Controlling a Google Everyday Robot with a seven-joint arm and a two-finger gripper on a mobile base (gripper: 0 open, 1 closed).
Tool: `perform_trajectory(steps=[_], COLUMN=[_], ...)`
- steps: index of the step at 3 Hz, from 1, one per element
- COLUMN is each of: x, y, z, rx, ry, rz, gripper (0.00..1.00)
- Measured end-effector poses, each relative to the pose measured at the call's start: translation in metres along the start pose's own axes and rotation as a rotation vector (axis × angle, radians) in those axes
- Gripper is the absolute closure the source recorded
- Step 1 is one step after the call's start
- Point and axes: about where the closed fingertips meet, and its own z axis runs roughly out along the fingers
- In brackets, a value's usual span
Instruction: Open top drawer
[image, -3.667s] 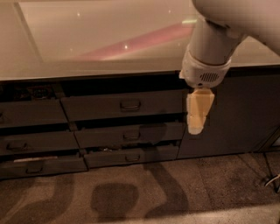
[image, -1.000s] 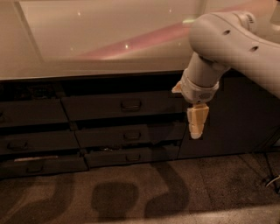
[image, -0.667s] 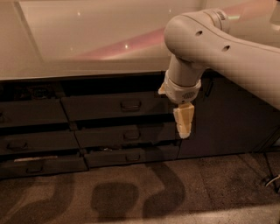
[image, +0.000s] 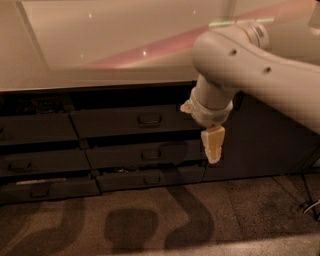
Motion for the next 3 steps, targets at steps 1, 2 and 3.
perform_trajectory(steps=[1, 2, 3], x=[-0.0092, -0.0083, -0.0023], y=[0.0187, 0.0187, 0.0157], z=[0.0203, 0.0203, 0.0198], rx=[0.133, 0.136, 0.193], ry=[0.052, 0.052, 0.067], rz=[-0.124, -0.118, -0.036], gripper=[0.0, 0.0, 0.0])
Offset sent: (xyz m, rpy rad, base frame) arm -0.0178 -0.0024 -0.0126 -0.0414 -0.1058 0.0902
